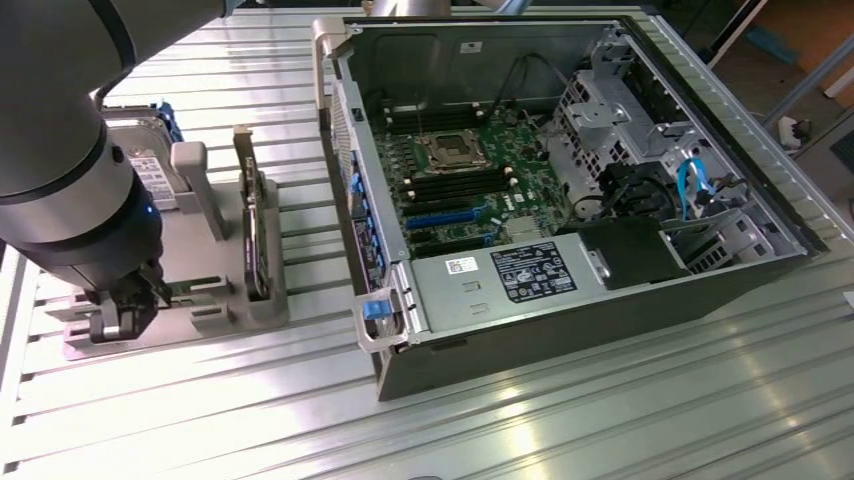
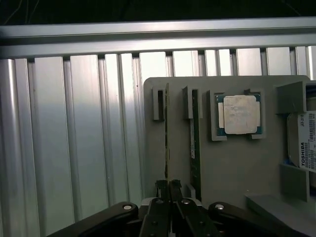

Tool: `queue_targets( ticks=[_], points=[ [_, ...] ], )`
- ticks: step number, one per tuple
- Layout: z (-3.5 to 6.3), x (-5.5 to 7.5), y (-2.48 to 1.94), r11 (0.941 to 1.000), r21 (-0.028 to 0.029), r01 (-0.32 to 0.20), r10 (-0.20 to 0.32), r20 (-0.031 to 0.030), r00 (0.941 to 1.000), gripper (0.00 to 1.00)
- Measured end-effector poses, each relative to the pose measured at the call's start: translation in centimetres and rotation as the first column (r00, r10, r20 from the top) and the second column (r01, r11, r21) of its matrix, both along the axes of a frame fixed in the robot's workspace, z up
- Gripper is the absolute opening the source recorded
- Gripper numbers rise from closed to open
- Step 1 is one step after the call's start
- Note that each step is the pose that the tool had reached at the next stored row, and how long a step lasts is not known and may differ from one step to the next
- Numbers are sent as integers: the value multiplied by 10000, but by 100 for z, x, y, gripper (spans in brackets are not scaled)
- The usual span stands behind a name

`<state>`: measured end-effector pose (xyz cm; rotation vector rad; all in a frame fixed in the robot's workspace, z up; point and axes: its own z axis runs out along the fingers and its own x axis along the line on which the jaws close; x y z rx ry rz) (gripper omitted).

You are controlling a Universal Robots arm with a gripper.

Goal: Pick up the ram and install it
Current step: 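Pick up the ram and move it above insertion slot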

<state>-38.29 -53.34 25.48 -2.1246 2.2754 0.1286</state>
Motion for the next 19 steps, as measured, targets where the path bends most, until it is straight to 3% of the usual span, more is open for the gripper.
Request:
queue_targets(
  ticks=[19],
  points=[
    [361, 0, 0, 10000, 0, 0, 0, 0, 10000, 12]
  ],
)
